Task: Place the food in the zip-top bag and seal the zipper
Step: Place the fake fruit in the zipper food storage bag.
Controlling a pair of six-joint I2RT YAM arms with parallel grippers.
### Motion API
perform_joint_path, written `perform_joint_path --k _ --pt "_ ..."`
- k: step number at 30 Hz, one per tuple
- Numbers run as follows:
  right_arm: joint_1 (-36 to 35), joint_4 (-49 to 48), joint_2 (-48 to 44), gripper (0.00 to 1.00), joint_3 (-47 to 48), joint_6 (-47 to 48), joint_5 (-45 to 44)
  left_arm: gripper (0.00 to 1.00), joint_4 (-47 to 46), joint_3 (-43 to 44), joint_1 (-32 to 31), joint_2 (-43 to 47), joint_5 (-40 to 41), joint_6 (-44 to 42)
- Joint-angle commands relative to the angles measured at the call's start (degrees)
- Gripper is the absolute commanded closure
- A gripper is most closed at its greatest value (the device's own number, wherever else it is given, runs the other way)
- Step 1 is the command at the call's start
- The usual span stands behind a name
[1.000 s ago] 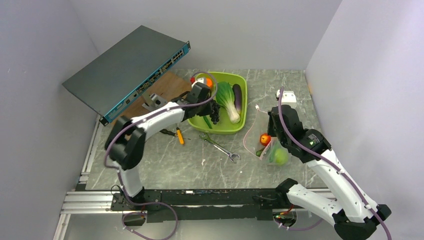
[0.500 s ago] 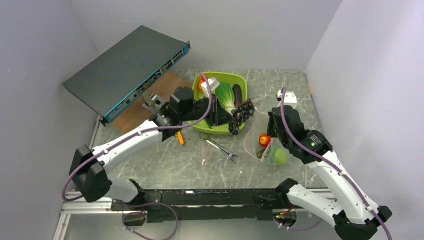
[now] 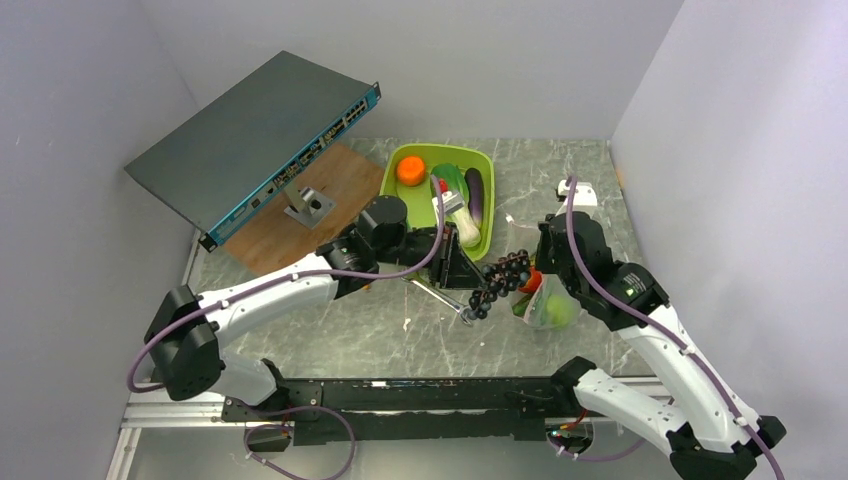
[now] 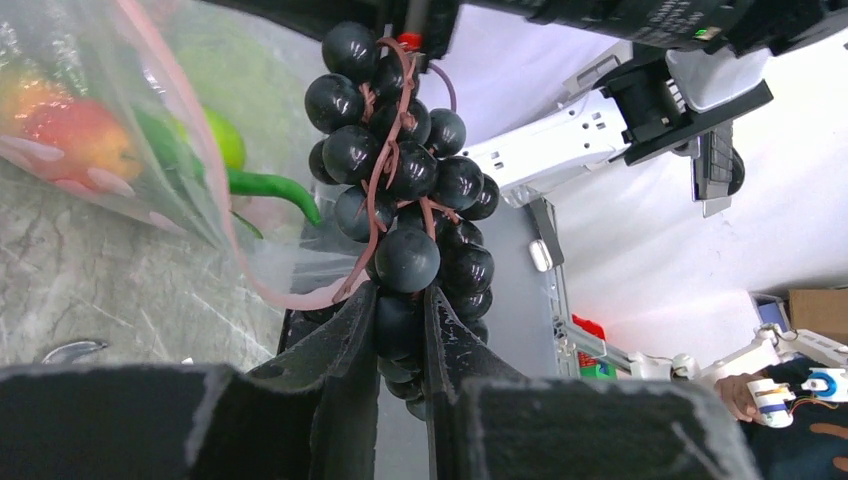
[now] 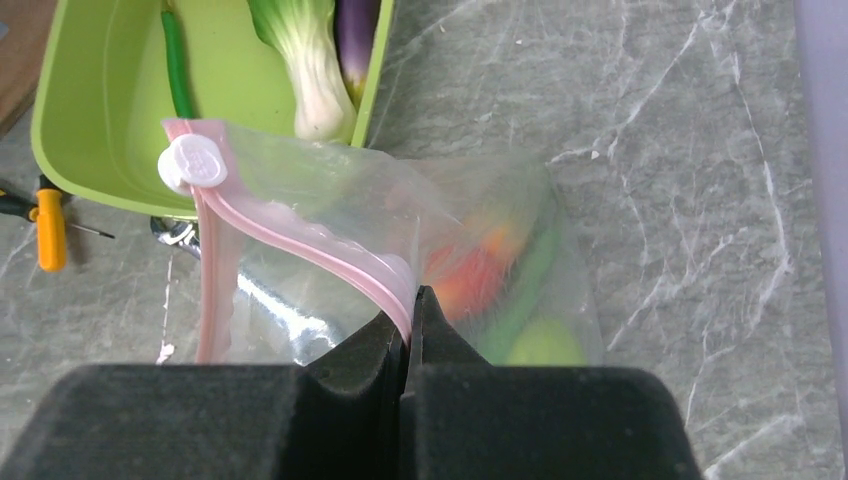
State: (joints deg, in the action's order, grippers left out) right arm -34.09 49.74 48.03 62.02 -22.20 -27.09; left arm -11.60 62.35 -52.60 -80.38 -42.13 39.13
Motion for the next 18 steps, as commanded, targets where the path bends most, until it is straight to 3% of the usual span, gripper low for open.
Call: perform_joint_path --k 1,4,11,15,18 --pt "0.1 -4.7 -3.0 1.0 0.0 1.2 -0.7 1.0 -1.7 0.7 -0.3 -1.5 0.1 3.0" --pt "0.1 -5.2 -4.0 1.0 -0.5 1.5 0.2 1.0 -1.7 1.3 -0.3 -2.8 1.6 5.6" --pt "0.1 -6.4 -5.4 1.0 -2.3 1.6 2.4 1.0 11.1 10.3 -0.3 -7.8 8.0 8.1" --pt "0.1 -6.5 -5.6 1.0 -2.9 1.2 3.2 1.0 23.9 16.9 -1.4 -9.1 15.8 5.5" --pt "0.1 -7.1 -5.6 1.0 -3.2 1.1 4.4 1.0 24.8 19.0 -1.8 -10.7 15.7 5.7"
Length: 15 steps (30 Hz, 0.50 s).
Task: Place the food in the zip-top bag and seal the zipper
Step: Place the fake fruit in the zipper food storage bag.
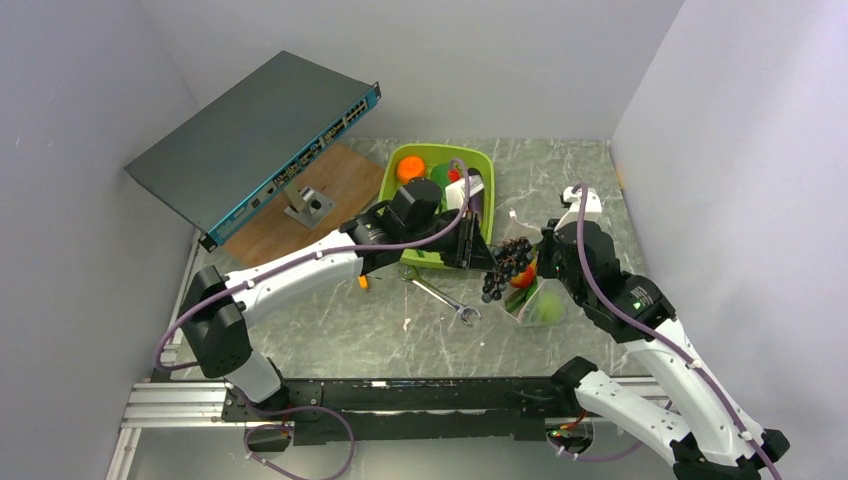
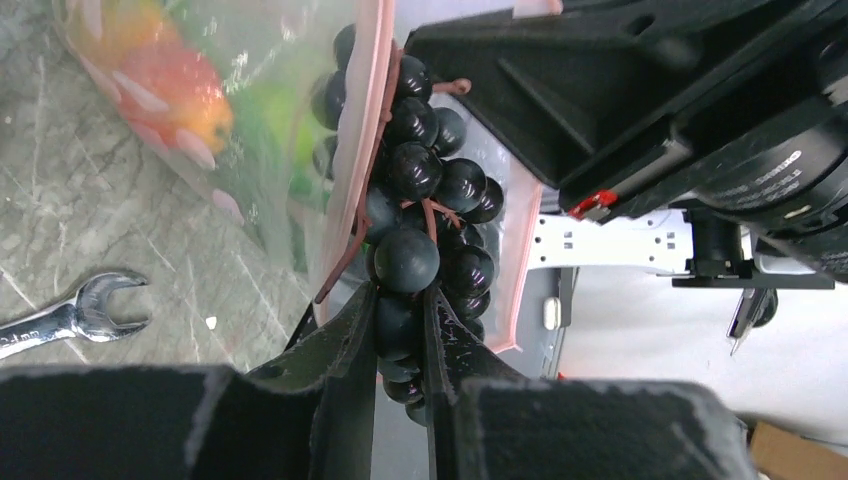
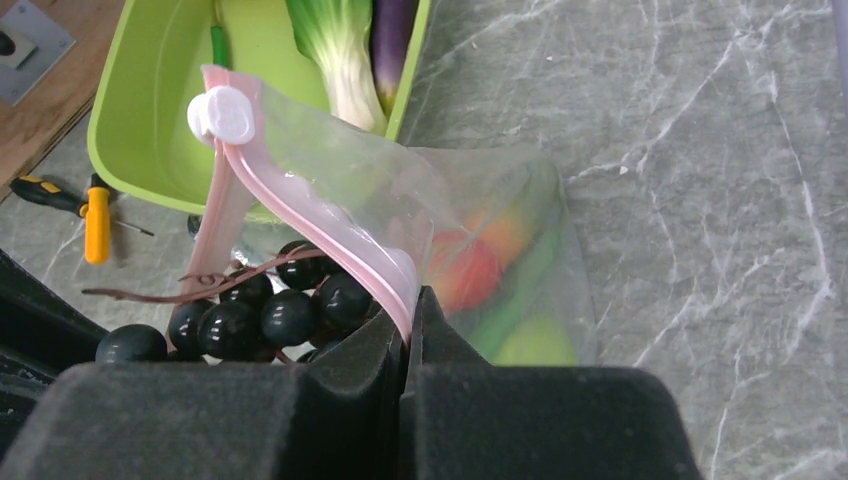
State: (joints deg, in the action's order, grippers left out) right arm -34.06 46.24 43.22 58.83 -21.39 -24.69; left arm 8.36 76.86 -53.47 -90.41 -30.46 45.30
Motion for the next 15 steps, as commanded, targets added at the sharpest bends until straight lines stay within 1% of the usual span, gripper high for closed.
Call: perform_joint_path --k 1,4,8,10,13,15 --pt "0.1 -3.8 -0.7 1.0 0.0 0.3 2.4 1.0 3.9 4.7 -1.1 -1.2 3.5 0.4" --pt "0.1 -3.8 0.2 1.0 0.3 0.1 2.9 0.96 2.6 6.0 -1.8 -2.7 2.3 1.6" --pt "0.1 -3.8 1.0 1.0 0.2 0.1 3.7 0.84 3.1 8.2 -2.9 -2.9 4.5 0.6" --pt "0.1 -3.8 1.2 1.0 0.2 -0.1 3.8 0.73 3.0 8.6 -3.0 -2.8 6.0 0.6" --pt "0.1 -3.6 1.3 1.0 0.3 -0.1 3.4 0.53 2.4 9.0 -3.0 -2.4 7.8 0.4" --pt "0.1 -3.4 1.4 1.0 0.4 -0.1 3.0 0.44 1.0 8.6 -3.1 -1.8 8.3 -0.1"
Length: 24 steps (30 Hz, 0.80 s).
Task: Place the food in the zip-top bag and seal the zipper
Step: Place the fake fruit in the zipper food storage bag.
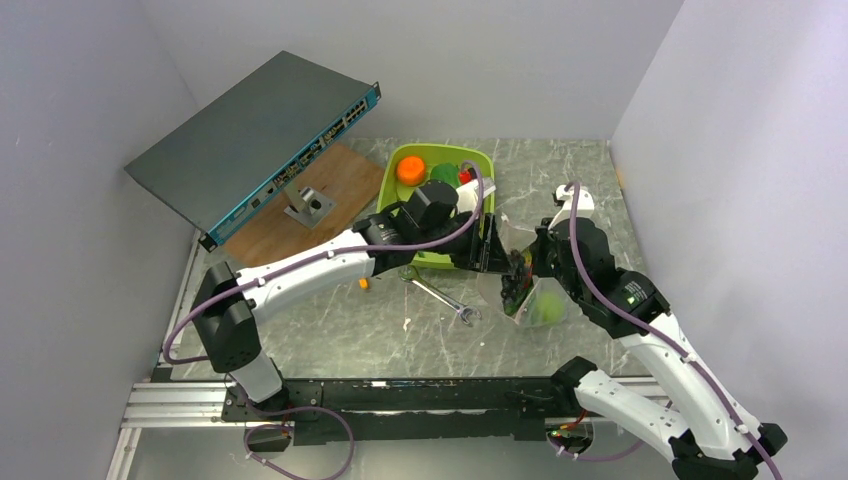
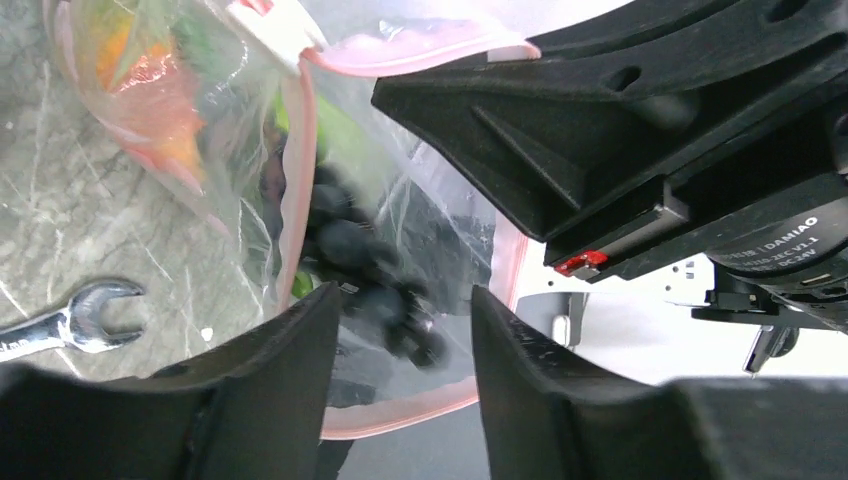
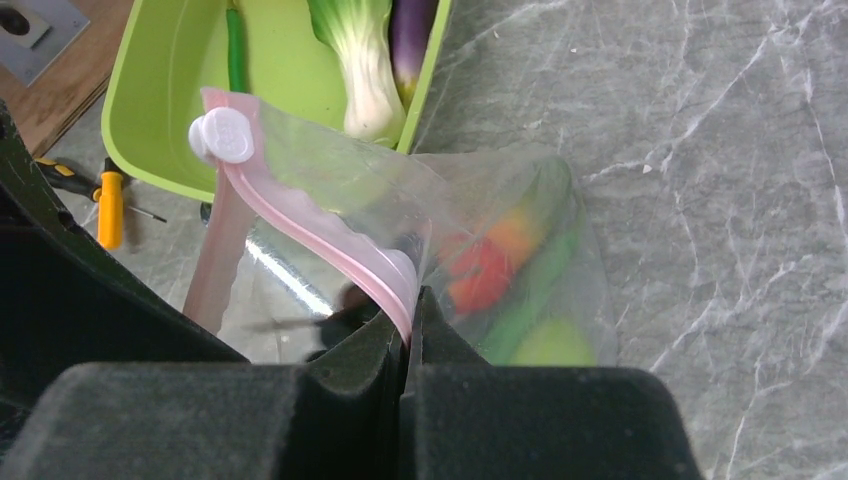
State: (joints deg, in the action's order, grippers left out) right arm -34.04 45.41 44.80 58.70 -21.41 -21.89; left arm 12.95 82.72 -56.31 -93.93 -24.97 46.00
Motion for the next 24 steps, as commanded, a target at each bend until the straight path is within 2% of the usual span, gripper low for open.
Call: perform_joint_path --k 1,4,8,15,19,24 --pt "0.0 -2.5 -0.1 1.0 0.5 -0.1 0.0 0.41 -4.0 2.7 -0.2 1.9 3.0 -1.3" --pt "0.1 -2.6 0.0 1.0 0.4 -0.1 -0.2 0.37 -3.0 3.4 -0.2 2.4 3.8 -3.1" --pt "0.1 -2.6 0.3 1.0 0.3 -0.2 -0.6 0.36 -2.9 2.1 -0.2 4.9 6.0 -5.6" --pt "0.1 -3.2 0.8 1.0 0.0 -0.4 -0.8 0.36 -2.4 -3.0 0.0 11.6 15.8 -11.1" --pt "0.0 -3.6 1.1 1.0 -0.2 -0.4 -0.8 0.36 -1.2 -7.6 0.3 16.0 27.0 -12.0" --pt "0.1 -4.1 0.8 1.0 -1.0 -0.4 -0.8 0.33 0.6 -14.0 1.6 19.6 44.8 -10.1"
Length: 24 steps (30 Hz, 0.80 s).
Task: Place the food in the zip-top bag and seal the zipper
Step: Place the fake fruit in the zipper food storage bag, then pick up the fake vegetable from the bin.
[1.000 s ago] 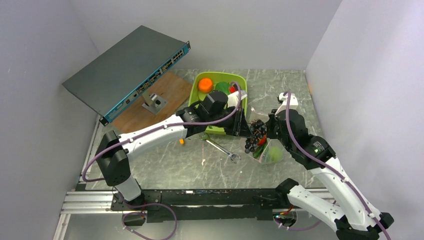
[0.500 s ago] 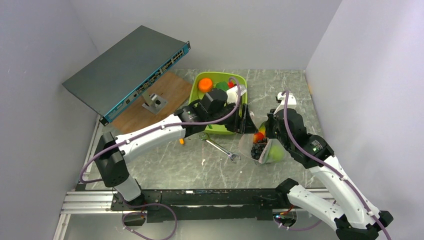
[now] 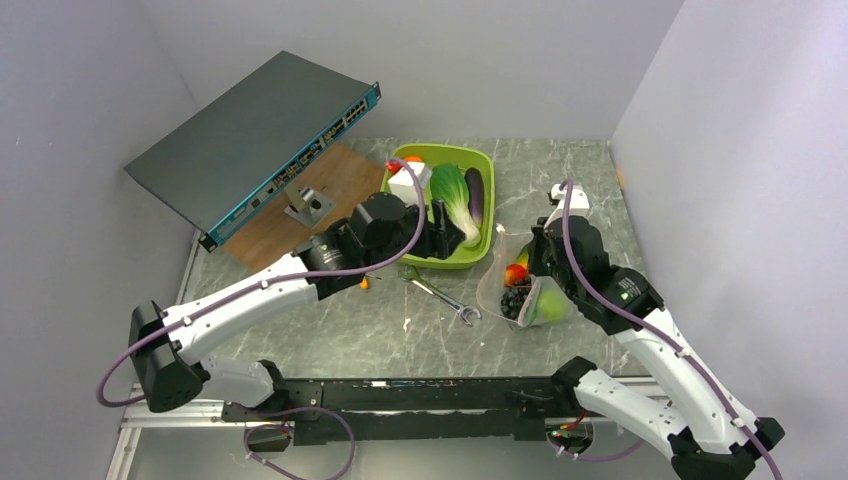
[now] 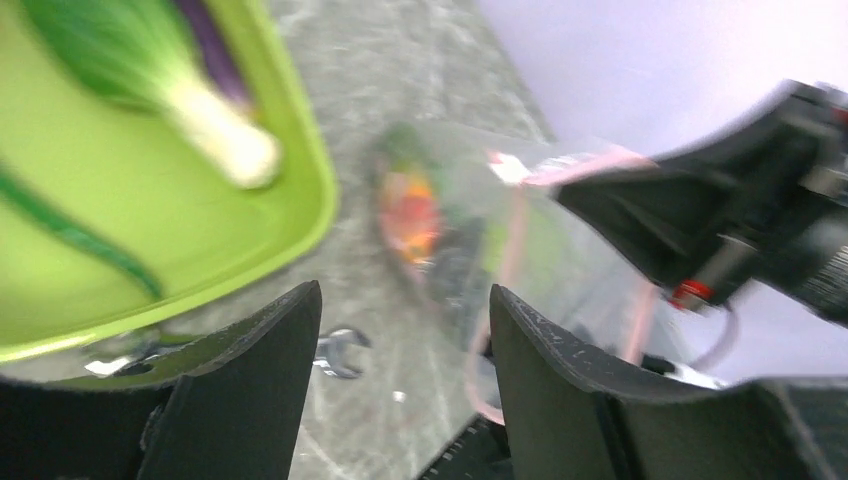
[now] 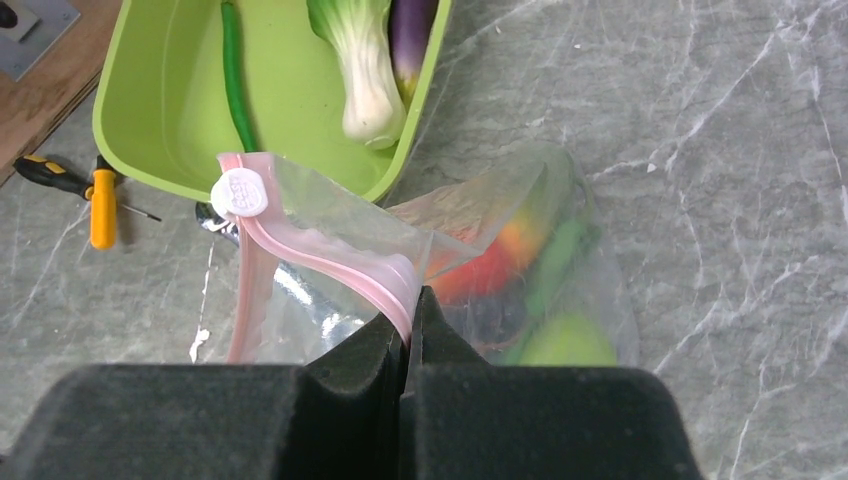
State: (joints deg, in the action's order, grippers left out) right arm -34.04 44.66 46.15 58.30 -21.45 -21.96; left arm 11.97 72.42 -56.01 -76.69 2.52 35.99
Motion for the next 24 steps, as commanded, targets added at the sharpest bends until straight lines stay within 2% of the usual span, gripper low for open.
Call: perform_joint_path --k 1,4,9,13,16,19,24 --pt "0.0 -3.5 -0.6 1.0 -0.9 -0.4 -0.7 0.33 2.4 -4.4 1.9 2.2 20.9 1.1" --pt "0.1 -3.1 -0.2 1.0 -0.9 -0.4 -1.1 0.36 5.6 -5.1 5.8 -0.2 23.3 5.5" --pt "0.1 -3.3 -0.4 1.0 -0.8 -0.3 -1.4 0.43 10.0 -0.9 12.9 -10.3 15.7 8.9" --pt "0.0 -3.0 0.5 1.0 -0.7 -0.3 -1.7 0.47 12.5 6.1 15.5 -21.4 16.1 7.9" --pt "0.1 -3.4 1.1 1.0 -0.8 -0.3 -1.6 0.48 19.6 16.5 16.7 -31.8 18.6 8.2" --pt "0.1 -2.8 1.6 1.0 -0.4 -0.3 -2.1 0.48 22.2 24.0 18.0 -39.9 16.0 9.2" --pt "0.1 -3.0 1.7 1.0 -0.7 -0.2 -2.4 0.48 21.1 26.2 19.4 -45.7 14.3 13.8"
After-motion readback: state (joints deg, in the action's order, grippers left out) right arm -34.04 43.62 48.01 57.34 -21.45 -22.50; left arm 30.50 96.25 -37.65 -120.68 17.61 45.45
